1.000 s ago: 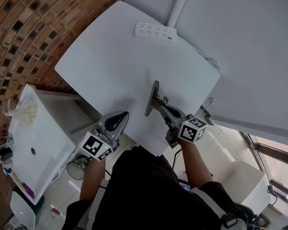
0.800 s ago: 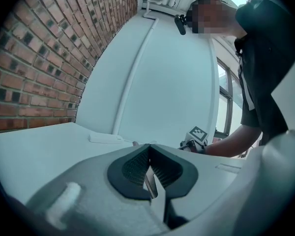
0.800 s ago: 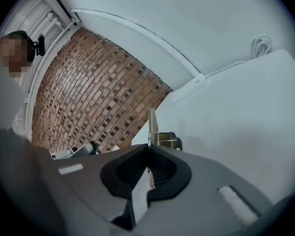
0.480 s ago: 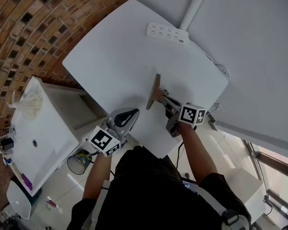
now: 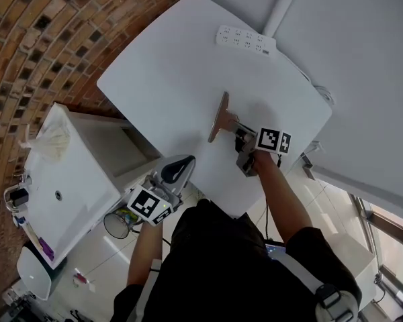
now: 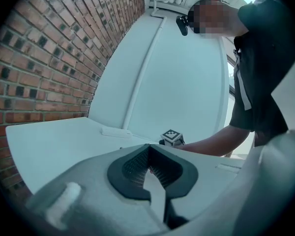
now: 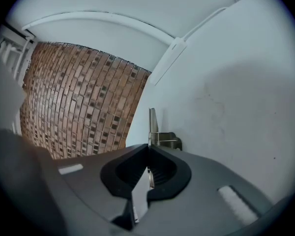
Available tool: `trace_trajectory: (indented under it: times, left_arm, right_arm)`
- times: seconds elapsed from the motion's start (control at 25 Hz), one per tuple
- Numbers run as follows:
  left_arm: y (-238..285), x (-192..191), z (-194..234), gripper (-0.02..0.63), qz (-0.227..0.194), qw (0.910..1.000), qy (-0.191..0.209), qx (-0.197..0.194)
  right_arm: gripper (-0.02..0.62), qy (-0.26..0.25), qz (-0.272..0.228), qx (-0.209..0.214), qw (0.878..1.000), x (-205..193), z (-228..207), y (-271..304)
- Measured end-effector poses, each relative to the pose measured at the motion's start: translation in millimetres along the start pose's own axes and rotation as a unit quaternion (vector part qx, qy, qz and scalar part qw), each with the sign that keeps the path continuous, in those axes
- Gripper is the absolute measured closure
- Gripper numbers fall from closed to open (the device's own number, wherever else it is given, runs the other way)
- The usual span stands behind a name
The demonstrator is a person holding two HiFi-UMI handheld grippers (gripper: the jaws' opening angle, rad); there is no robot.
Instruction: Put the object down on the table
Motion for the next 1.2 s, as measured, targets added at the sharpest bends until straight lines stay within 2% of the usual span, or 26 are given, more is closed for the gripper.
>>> trace_trajectory:
  times: [0.28,0.52,0.8,1.08,1.2]
  left_arm:
    - [-9,3,-4,0.607,-0.003,1.0,0.003,0.005]
    - [-18,3,-6,0.607,0.0,0.9999,0.01,0.01]
    - [-23,6,-10,0.607,-0.006,0.9998,0.017,0.004]
    - [-37,11,-20,0.607,-0.01,0.9996,0.026,-0.007]
    - [-49,11,-24,0.607,-0.014,0.9995,0.027,-0.008]
  right_arm:
    - [0.584,0.045,-0.01,0.0,0.999,3,-5,9]
    - [0.572,0.047,-0.027,-0.017,0.998,5,-5,14]
    - [0.568,0.04,-0.076,-0.036,0.996,6,-4,14]
    - [0.469,0.012,-0.101,-0.065,0.993,0,-12,2]
    - [0.462,0.011,-0.117,-0.071,0.991,-7,-13,-10]
Point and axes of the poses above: the fingertips, and each gripper's own axes: y forward along the fingers, z to its left, x out of its top, the point moved 7 cm from there along -y, backward along the fingers, and after that the axes turned 12 degrees about y, right-handed, at the moved point
